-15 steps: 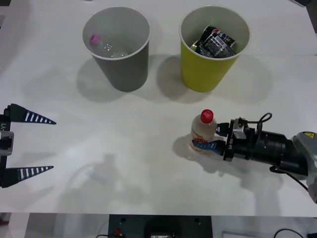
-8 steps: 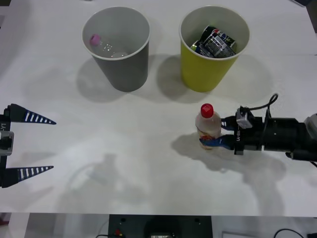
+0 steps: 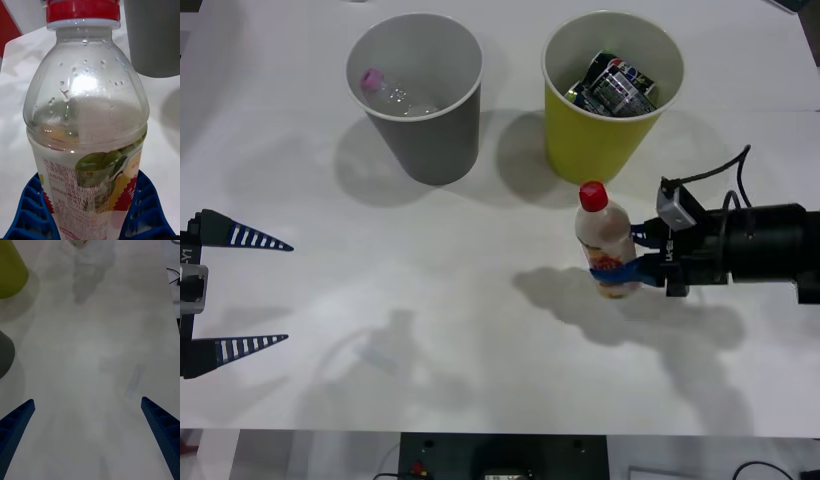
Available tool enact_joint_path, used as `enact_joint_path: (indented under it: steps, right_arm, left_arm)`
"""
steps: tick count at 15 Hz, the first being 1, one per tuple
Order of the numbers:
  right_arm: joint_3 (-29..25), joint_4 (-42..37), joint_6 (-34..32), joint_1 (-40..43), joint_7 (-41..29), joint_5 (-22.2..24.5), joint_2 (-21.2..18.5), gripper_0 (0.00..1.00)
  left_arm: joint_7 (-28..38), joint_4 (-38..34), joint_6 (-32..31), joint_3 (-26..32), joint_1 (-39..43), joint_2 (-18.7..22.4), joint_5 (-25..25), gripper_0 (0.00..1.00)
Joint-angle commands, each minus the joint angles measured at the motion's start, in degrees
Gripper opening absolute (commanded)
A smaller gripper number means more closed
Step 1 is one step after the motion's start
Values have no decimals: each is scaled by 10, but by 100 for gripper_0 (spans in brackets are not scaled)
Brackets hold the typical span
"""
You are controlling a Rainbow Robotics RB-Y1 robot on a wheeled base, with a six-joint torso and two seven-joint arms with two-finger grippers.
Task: Put the can into the green bin and the plastic bottle into the gray bin
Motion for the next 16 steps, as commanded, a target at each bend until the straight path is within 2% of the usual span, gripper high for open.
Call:
enact_joint_path:
  steps: [1, 5, 9, 11, 13, 16]
  right_arm:
    - [0, -95, 18, 18, -114, 36, -19, 0]
    - [1, -201, 21, 23, -266, 76, -50, 0]
    - [5, -317, 34, 17, -440, 107, -106, 0]
    - [34, -342, 59, -15, -513, 107, -154, 0]
    - [88, -351, 108, -64, -574, 102, -204, 0]
    - [149, -323, 135, -155, -593, 67, -245, 0]
  left_arm:
    - [0, 0, 0, 0, 0, 0, 0, 98]
    - [0, 0, 0, 0, 0, 0, 0, 98]
    - [0, 0, 0, 0, 0, 0, 0, 98]
    - [0, 0, 0, 0, 0, 0, 0, 98]
    - [0, 0, 0, 0, 0, 0, 0, 98]
    - [0, 0, 0, 0, 0, 0, 0, 98]
